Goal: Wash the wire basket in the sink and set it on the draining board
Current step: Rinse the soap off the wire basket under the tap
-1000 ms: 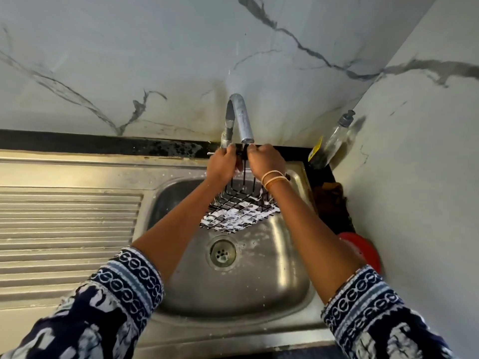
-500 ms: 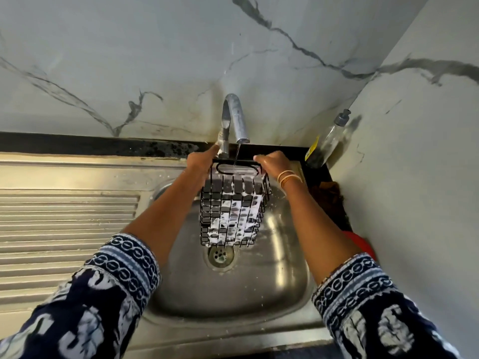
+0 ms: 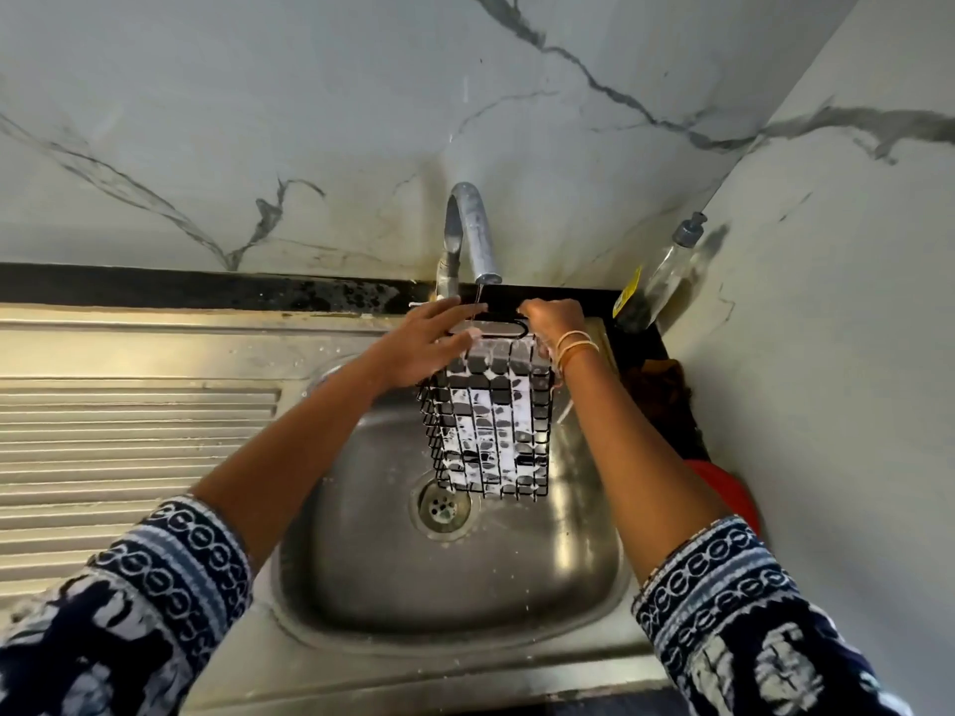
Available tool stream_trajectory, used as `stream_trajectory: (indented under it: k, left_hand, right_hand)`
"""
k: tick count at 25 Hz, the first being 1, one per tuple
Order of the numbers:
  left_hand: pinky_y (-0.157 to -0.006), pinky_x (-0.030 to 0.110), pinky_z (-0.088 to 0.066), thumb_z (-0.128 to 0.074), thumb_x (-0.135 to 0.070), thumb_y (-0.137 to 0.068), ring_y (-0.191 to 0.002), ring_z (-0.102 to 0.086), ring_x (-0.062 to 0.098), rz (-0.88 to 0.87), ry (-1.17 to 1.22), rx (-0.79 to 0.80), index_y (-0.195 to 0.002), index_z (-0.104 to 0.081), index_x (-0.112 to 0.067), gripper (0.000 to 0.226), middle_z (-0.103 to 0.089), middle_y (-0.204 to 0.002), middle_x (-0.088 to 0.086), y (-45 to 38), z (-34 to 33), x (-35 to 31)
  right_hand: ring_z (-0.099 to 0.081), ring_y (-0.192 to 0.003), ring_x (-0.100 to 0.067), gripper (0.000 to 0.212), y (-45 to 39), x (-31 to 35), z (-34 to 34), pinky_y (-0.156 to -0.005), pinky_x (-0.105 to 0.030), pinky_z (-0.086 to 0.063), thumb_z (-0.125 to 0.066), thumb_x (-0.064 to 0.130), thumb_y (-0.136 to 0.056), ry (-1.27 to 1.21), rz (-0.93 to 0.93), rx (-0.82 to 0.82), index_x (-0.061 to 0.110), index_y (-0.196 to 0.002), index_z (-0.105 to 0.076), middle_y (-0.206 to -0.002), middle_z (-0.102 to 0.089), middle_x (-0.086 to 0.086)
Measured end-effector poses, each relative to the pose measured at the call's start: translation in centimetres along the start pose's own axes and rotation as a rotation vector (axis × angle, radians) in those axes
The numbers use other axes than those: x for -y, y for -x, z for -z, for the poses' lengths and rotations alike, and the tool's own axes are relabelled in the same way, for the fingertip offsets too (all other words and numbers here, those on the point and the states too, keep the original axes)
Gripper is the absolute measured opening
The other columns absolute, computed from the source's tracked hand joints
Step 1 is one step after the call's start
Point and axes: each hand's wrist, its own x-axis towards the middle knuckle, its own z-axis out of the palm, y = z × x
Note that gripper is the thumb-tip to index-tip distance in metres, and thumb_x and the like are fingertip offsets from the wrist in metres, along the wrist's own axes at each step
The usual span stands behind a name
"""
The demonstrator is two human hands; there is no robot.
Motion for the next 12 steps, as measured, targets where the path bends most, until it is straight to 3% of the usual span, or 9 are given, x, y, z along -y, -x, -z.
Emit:
stream_trajectory:
  k: [2,5,8,12]
  left_hand:
    - [-0.113,0.056,-0.029,-0.039,-0.06,-0.094,-0.14,-0.028,0.025,0.137,0.447,0.037,-0.149,-0.027,-0.037,0.061,-0.026,-0.155,0.002,0.7,0.3,0.9]
    - [-0.114,0.06,-0.016,-0.047,-0.091,-0.06,-0.145,-0.021,0.028,0.36,0.799,0.053,-0.15,-0.026,-0.036,0.108,-0.019,-0.16,0.001,2.3,-0.7,1.4]
    - [-0.117,0.055,-0.003,-0.063,-0.089,-0.041,-0.147,-0.014,0.024,0.291,0.791,0.047,-0.151,-0.026,-0.031,0.13,-0.015,-0.161,0.002,3.2,-1.5,1.3]
    - [-0.114,0.055,-0.017,-0.086,-0.064,-0.036,-0.142,-0.024,0.026,0.337,0.781,0.123,-0.151,-0.026,-0.031,0.133,-0.029,-0.156,0.003,3.8,-0.7,2.0]
  right_hand:
    - [-0.039,-0.035,-0.016,0.026,-0.2,-0.3,1.3,-0.035,-0.018,-0.028,-0.061,0.017,-0.083,-0.098,-0.085,0.003,0.006,-0.062,-0.05,-0.053,-0.044,-0.006]
    - [-0.039,-0.032,-0.018,0.03,-0.4,-0.4,2.2,-0.034,-0.014,-0.03,-0.054,0.016,-0.088,-0.228,-0.205,0.059,0.009,-0.06,-0.044,-0.049,-0.04,-0.008]
    - [-0.031,-0.022,-0.015,0.026,-0.5,-0.8,2.0,-0.038,-0.012,-0.033,-0.052,0.017,-0.087,-0.302,-0.291,0.103,0.014,-0.063,-0.042,-0.033,-0.035,-0.001]
    - [-0.035,-0.049,-0.015,0.034,-0.8,-1.6,1.7,-0.057,-0.025,-0.032,-0.051,0.033,-0.094,-0.282,-0.392,0.231,0.014,-0.069,-0.041,-0.056,-0.038,-0.003]
